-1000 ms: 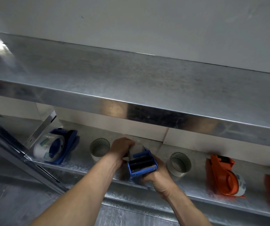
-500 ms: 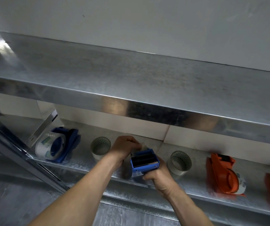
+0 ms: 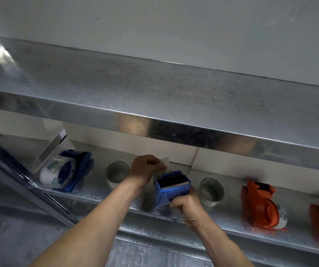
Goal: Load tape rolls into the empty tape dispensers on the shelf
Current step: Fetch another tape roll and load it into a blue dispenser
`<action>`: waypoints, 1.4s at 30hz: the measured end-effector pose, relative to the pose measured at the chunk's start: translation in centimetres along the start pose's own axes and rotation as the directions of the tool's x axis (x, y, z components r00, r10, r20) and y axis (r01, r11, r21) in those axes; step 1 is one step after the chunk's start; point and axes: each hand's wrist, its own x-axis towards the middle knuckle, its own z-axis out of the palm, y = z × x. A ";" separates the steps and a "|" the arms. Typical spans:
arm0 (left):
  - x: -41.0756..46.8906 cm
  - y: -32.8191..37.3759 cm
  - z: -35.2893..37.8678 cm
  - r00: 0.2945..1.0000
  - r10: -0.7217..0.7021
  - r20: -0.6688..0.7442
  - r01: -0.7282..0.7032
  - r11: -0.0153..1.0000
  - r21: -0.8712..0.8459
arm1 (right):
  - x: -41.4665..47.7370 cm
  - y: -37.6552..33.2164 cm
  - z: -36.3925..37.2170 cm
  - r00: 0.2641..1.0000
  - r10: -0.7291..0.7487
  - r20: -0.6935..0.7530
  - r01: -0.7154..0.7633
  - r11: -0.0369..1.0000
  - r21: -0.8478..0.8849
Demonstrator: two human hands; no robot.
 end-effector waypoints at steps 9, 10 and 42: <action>-1.2 -1.2 0.2 0.997 -0.066 0.033 0.072 0.971 -0.228 | 0.0 1.2 -0.5 0.998 0.036 -0.047 -0.029 0.990 0.141; -1.3 -1.4 0.1 0.996 -0.079 0.050 0.089 0.967 -0.241 | -0.1 1.2 -0.5 0.998 0.047 -0.048 -0.038 0.984 0.175; -2.0 0.7 -2.5 0.963 0.011 0.269 0.074 0.950 -0.305 | -0.1 0.2 0.0 0.997 0.065 -0.040 -0.063 0.997 0.040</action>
